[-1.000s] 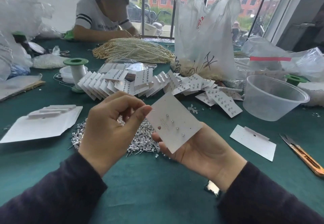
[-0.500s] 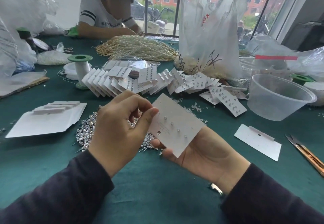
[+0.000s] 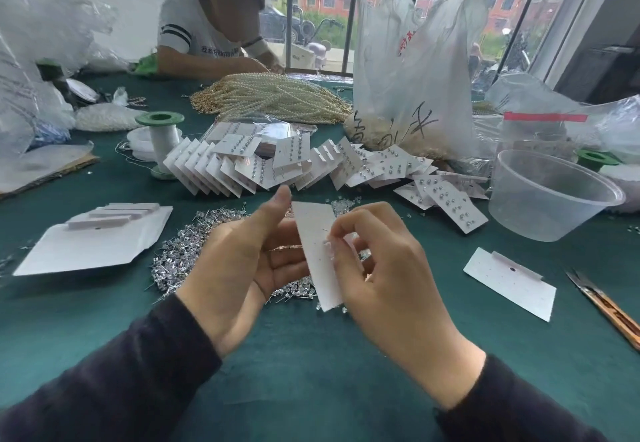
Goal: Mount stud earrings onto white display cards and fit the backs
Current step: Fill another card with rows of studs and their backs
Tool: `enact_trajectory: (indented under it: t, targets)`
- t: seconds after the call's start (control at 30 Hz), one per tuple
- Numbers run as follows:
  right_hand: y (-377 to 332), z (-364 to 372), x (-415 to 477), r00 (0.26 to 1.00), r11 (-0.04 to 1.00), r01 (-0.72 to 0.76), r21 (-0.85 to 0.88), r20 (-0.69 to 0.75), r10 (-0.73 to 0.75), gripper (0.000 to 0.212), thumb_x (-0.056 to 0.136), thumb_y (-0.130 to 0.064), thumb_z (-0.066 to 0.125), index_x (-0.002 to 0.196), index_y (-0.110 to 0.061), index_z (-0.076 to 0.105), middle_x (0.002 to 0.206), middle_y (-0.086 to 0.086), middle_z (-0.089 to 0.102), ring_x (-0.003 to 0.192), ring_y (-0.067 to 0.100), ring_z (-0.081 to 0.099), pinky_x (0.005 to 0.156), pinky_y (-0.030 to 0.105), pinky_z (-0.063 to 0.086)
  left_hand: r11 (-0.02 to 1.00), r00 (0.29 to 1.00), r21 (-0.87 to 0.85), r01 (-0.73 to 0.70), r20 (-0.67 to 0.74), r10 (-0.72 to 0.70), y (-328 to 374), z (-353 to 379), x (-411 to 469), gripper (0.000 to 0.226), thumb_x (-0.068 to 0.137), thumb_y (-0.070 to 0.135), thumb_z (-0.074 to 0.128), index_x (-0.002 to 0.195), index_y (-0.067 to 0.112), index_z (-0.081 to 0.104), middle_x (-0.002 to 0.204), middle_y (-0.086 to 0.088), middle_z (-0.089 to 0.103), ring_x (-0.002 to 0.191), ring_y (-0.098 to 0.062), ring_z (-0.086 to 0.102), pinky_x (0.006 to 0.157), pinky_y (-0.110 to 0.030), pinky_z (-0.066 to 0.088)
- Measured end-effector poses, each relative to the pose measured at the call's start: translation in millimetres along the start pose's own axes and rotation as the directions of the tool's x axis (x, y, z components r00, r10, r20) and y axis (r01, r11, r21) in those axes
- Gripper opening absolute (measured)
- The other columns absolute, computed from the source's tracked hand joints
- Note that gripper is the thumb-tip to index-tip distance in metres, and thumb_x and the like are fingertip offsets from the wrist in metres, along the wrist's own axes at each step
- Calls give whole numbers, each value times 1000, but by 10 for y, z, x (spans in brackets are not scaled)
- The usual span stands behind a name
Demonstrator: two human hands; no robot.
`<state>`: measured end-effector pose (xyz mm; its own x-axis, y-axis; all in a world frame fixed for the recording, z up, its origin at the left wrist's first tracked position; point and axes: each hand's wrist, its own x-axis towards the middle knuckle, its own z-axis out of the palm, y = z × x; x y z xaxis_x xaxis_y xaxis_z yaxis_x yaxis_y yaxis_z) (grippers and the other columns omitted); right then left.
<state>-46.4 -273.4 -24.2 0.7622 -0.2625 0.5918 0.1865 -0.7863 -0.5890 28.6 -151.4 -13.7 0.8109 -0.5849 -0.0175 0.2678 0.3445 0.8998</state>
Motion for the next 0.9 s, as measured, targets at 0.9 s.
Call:
enact_trajectory:
  t: [0.9]
  targets:
    - [35, 57, 28, 978, 973, 161, -165, -105, -179, 7, 82, -13, 61, 81, -8, 65, 92, 7, 53, 74, 24, 57, 57, 40, 50, 990, 992, 57, 129, -7, -129, -76, 81, -62, 14, 67, 19, 65, 63, 7, 72, 67, -13, 69, 54, -17, 64, 51, -24, 54]
